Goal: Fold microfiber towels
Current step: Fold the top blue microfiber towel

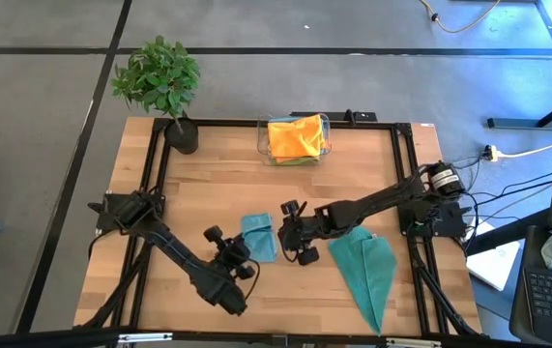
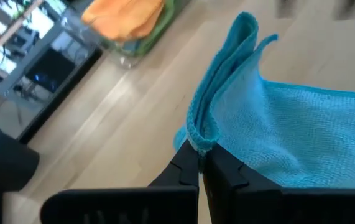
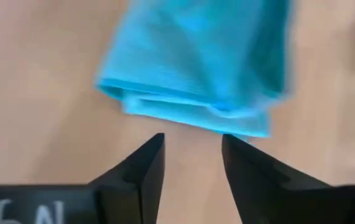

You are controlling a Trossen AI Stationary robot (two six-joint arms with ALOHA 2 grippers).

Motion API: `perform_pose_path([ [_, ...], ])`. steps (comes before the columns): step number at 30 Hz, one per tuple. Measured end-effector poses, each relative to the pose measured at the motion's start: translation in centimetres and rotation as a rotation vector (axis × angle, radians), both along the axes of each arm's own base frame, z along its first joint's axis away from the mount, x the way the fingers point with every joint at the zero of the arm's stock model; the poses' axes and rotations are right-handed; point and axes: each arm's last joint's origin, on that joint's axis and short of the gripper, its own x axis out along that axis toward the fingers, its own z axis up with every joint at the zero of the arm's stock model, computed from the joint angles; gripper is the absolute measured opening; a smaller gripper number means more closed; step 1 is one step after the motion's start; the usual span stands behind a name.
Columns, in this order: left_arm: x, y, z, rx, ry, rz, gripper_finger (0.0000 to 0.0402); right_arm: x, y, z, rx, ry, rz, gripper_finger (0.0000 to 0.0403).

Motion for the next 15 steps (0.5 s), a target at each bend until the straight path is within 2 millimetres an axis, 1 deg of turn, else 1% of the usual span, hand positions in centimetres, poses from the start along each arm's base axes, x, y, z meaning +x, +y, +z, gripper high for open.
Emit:
perform_pose_path([
  [3,0.4,0.7,-0.1,-0.039,0.023,0.040,0.0000,-0.4,1.7,-0.1,0.084,0.014,0.061,0.0162],
  [5,0.7,1.1,-0.2,-0.050,0.033,0.060,0.0000,-0.5,3.3,-0.2,0.136,0.008,0.139,0.0159],
  [10,1.4,2.4,-0.1,-0.044,0.041,0.103,0.0002,-1.4,7.3,-0.8,0.135,-0.022,0.286,0.0149],
  [12,1.7,3.0,-0.2,-0.056,0.054,0.125,0.0011,-1.9,8.5,-0.9,0.134,-0.026,0.322,0.0146],
  [15,2.0,3.8,-0.3,-0.094,0.102,0.157,0.0041,-2.4,9.5,-0.9,0.110,-0.036,0.330,0.0140],
])
